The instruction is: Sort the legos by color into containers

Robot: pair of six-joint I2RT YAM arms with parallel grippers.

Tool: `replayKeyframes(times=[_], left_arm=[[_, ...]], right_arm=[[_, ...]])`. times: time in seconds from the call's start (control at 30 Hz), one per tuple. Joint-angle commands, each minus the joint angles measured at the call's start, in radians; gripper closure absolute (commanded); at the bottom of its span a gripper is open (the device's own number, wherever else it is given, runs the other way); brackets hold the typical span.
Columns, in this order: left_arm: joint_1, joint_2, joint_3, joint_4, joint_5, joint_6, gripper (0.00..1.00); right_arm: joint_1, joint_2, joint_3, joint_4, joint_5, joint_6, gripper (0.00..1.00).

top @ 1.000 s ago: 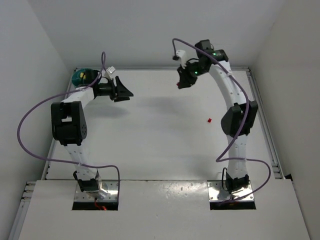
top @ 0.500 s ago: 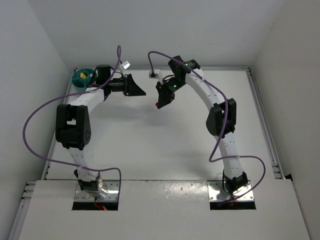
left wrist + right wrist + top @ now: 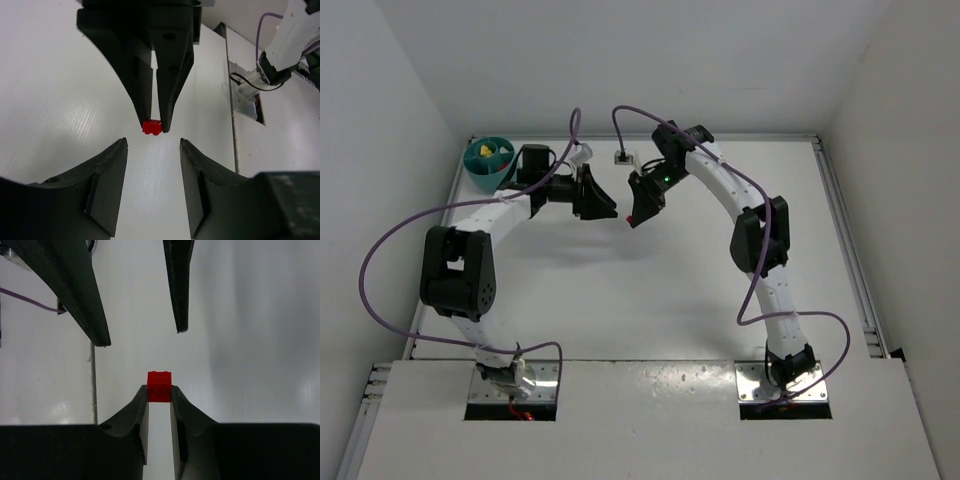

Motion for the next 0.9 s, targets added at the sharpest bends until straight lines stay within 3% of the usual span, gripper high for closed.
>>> replayKeyframes(times=[0.0,0.27,0.87], left_arm=[[-0.013,-0.042,-0.008,-0.040,0.106,0.173,0.49],[-0.014,-0.022,0.002,-0.184,0.188,0.363,0.49],[-0.023,0.037,0.043,-0.271,0.188,0.396,0.53]], right_arm=[[0.015,-0.026,0.019,-0.025,-0.085,-0.065,0.92],[0.024,-0.017,0.028,-0.075,-0.107,-0.163,0.92],[0.085,-0.026,0.086,-0.065,-0.022,-0.226,0.93]])
